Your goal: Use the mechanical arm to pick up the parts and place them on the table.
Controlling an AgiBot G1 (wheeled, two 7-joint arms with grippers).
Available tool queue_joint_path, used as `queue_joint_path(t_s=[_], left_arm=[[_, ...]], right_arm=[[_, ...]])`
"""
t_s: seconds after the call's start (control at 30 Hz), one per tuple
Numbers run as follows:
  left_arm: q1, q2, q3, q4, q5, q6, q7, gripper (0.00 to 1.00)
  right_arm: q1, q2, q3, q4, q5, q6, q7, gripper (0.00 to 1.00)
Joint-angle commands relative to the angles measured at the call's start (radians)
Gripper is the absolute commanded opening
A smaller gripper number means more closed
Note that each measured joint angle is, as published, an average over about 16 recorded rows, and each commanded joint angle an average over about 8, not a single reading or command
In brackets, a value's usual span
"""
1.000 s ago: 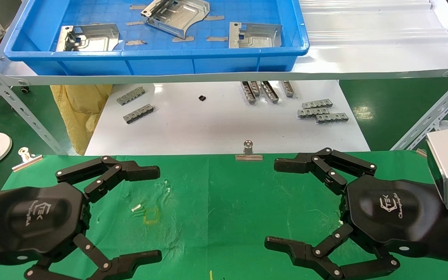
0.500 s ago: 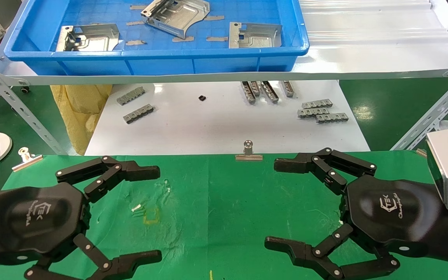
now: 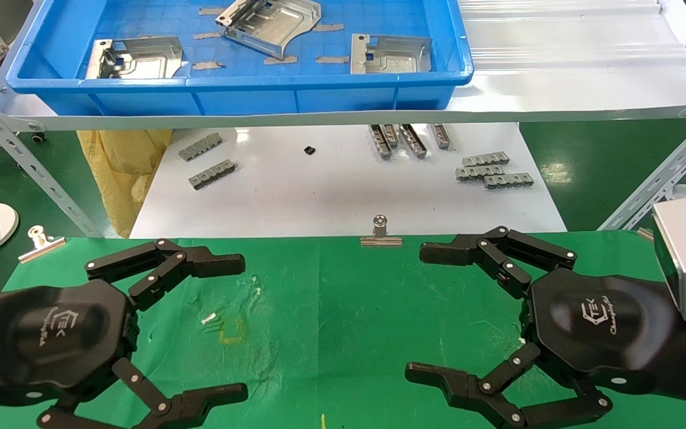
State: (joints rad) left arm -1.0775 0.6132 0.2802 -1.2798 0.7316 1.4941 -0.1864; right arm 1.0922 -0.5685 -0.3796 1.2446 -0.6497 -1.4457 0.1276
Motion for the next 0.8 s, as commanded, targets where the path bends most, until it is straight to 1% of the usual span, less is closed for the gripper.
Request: queue_joint_path(t_s=[0.03,0.8], left_arm=[[0.0,0.0,0.0,0.0,0.0,0.0,0.0,1.0],[0.0,0.0,0.0,0.0,0.0,0.0,0.0,1.0]], right_arm=[[0.0,0.0,0.0,0.0,0.0,0.0,0.0,1.0],[0.0,0.0,0.0,0.0,0.0,0.0,0.0,1.0]])
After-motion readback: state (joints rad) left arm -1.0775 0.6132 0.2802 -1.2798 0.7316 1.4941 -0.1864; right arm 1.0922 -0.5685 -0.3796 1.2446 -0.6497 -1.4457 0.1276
